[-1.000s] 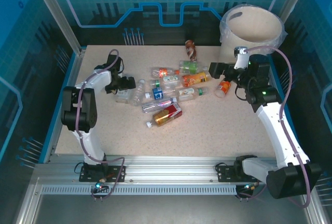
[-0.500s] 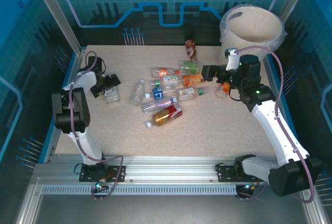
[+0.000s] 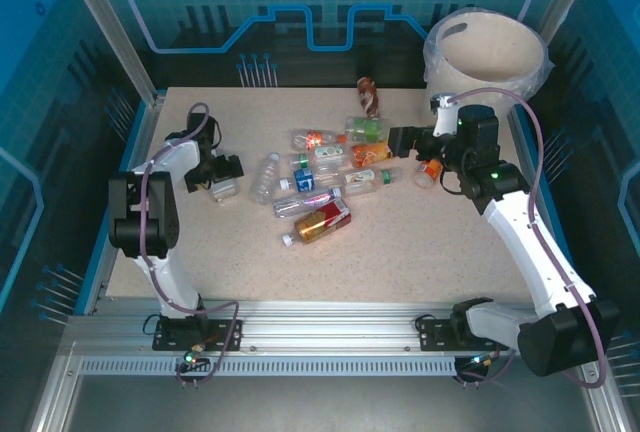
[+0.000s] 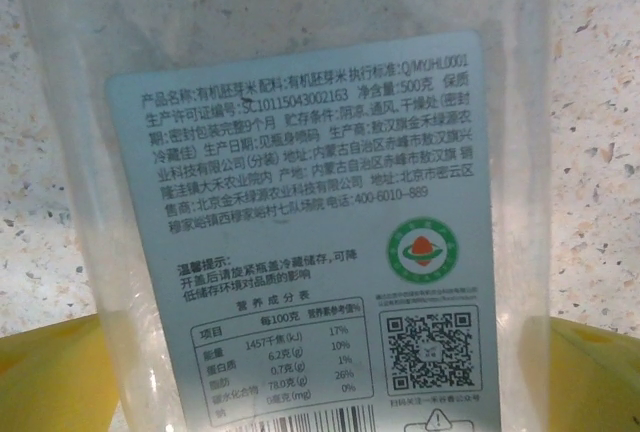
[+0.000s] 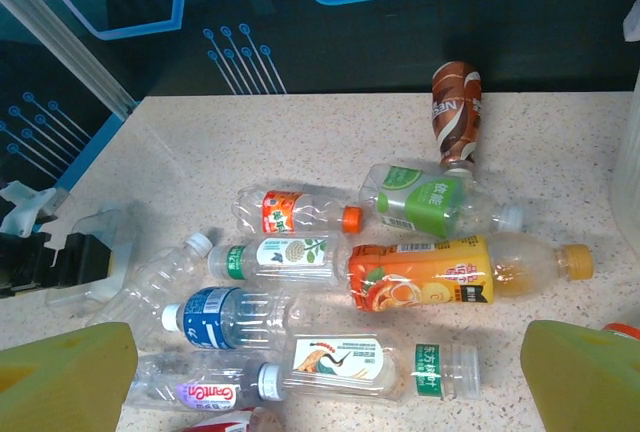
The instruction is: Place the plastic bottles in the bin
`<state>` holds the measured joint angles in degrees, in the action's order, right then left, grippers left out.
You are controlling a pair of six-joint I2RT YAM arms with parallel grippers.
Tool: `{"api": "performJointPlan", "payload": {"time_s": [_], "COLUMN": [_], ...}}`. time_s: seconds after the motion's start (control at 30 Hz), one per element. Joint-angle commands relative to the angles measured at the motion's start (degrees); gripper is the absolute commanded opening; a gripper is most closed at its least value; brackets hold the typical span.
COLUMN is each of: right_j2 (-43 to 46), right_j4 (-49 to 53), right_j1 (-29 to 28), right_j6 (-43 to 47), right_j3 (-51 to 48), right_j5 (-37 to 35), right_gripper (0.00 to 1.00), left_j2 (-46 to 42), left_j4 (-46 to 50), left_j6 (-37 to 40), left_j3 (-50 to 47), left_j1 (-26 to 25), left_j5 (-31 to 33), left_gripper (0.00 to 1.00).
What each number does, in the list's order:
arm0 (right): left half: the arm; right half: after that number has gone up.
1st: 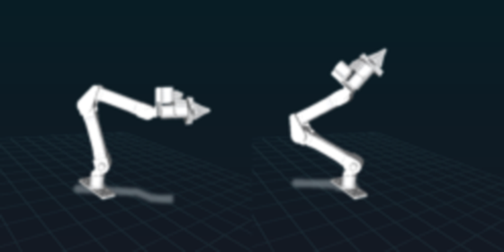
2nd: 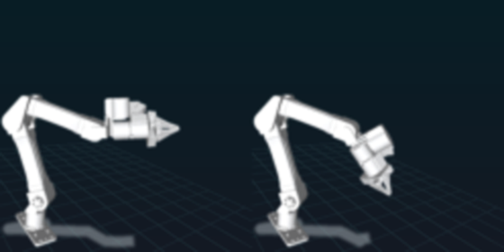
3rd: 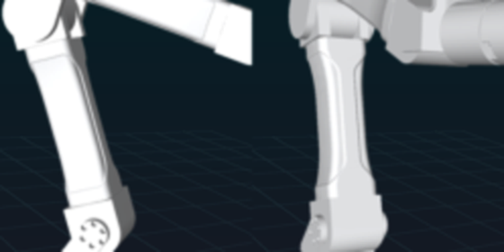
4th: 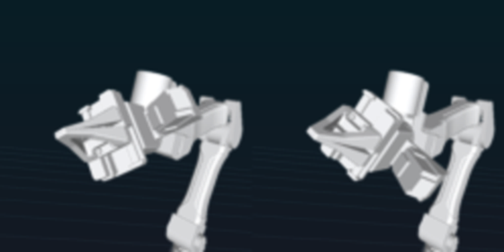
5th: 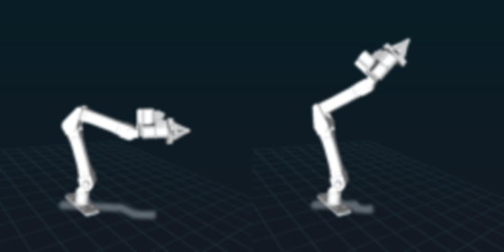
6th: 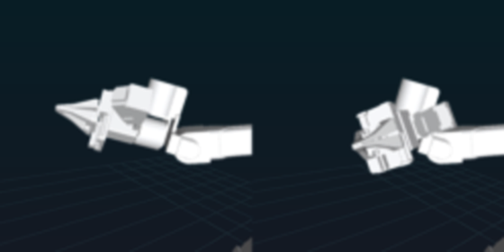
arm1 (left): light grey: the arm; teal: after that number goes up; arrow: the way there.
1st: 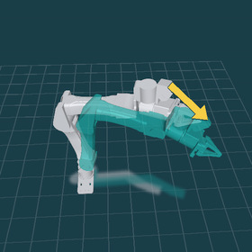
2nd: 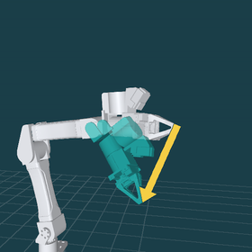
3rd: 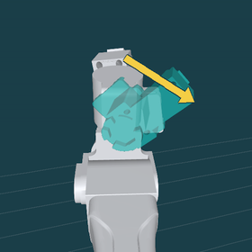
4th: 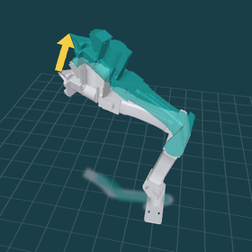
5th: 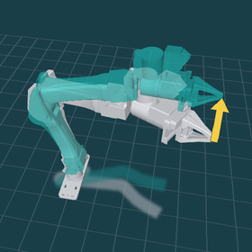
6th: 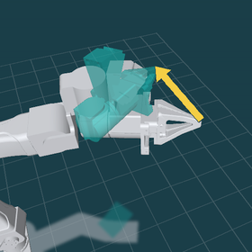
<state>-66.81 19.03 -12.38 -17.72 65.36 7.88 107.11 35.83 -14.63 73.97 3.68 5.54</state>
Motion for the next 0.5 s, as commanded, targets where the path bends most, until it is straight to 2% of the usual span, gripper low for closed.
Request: {"api": "performJointPlan", "payload": {"time_s": [0.0,0.17,0.3,0.47], "right_j2": [0.3,0.1,-0.2,-0.7], "right_j4": [0.7,2.4,2.5,2.3], "right_j1": [-1.2,-1.8,-2.4,-3.2], "right_j6": [0.9,1.6,1.3,-2.5], "right_j3": [0.4,0.4,0.6,2.0], "right_j5": [-0.1,-0.4,0.1,1.4], "right_gripper": [1.00,1.00,1.00,1.00], "left_j2": [2.0,1.5,-1.7,-12.2], "left_j4": [1.7,-0.7,-0.9,-5.3], "left_j6": [-0.6,-0.5,-2.0,-5.5], "left_j3": [-0.9,-3.7,-4.2,-7.3], "left_j1": [-0.3,-1.0,-1.0,-2.1], "left_j5": [-0.3,0.3,0.6,-2.1], "left_gripper": [0.99,0.88,0.73,0.70]}}
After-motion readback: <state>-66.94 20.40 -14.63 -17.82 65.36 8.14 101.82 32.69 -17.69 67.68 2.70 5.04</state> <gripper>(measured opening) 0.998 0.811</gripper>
